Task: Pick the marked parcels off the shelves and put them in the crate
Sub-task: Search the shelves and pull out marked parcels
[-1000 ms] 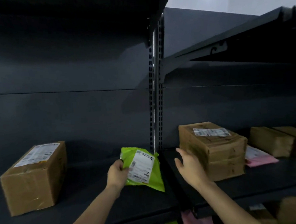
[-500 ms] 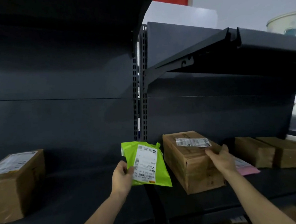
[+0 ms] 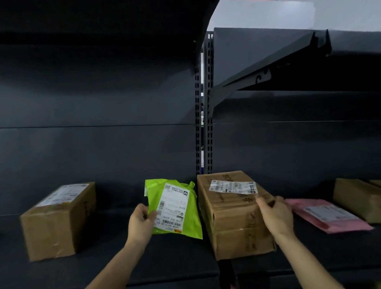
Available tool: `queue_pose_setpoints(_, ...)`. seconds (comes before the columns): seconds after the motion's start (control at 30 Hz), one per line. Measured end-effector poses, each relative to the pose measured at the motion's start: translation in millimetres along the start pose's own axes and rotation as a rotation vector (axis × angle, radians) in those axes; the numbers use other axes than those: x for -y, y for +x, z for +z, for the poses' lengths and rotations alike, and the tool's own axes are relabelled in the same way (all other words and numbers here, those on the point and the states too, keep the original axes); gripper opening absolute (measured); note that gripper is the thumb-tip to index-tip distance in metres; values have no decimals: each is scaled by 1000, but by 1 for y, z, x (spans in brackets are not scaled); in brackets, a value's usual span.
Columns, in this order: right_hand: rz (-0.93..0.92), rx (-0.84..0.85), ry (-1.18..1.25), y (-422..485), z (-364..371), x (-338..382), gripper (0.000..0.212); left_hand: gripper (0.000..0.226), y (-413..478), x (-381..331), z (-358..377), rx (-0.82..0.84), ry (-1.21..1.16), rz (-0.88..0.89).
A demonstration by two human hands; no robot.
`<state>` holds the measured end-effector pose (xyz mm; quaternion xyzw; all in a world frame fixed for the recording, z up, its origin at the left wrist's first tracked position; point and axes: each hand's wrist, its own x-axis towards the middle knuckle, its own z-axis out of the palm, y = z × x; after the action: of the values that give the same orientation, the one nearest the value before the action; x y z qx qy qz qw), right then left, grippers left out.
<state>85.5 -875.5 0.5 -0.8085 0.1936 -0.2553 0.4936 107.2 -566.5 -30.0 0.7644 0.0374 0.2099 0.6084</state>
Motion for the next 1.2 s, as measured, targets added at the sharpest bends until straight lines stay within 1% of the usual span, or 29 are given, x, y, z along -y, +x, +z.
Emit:
queue_pose_setpoints(0.1, 9, 50, 46, 0, 5, 7, 48, 32, 3, 3, -16, -29, 22, -9)
queue_pose_setpoints(0.2, -36, 102, 41, -8, 21, 19, 34, 31, 3, 7, -28, -37, 32, -29)
queue_pose_setpoints(0.27, -70, 111, 37, -15, 34, 25, 30, 31, 2, 10, -38, -48, 53, -32)
queue_pose_setpoints(0.33, -90, 116, 28, -22, 45, 29, 31, 32, 3, 14, -50, -71, 82, -34)
queue_pose_setpoints(0.47, -121, 127, 3, -31, 57, 36, 40, 33, 8, 23, -79, -120, 131, -59)
queue_pose_setpoints(0.57, -148, 129, -8, -35, 63, 39, 37, 30, 11, 32, -94, -129, 177, -94)
queue_pose_setpoints(0.67, -155, 112, -3, -37, 66, 39, 34, 26, 14, 40, -103, -118, 233, -132)
queue_pose_setpoints(0.77, -166, 90, -31, -38, 66, 37, 38, 24, 16, 44, -108, -99, 306, -152)
queue_pose_setpoints(0.8, -169, 86, -40, -39, 66, 37, 41, 21, 16, 43, -109, -82, 332, -155)
queue_pose_setpoints(0.87, -177, 85, -54, -40, 67, 37, 44, 5, 14, 38, -111, -26, 395, -174)
queue_pose_setpoints(0.9, -185, 85, -64, -41, 67, 37, 45, 14, 14, 37, -111, 7, 428, -174)
queue_pose_setpoints(0.97, -206, 80, -86, -43, 66, 37, 46, 42, 14, 34, -109, 56, 566, -114)
queue_pose_setpoints(1.0, -218, 73, -96, -45, 65, 36, 45, 50, 13, 32, -107, 56, 637, -60)
queue_pose_setpoints(1.1, -269, 43, -132, -56, 60, 32, 43, 56, 6, 20, -97, 101, 779, 103)
queue_pose_setpoints(1.2, -309, 37, -237, -68, 51, 23, 45, 59, -4, 9, -81, 176, 864, 275)
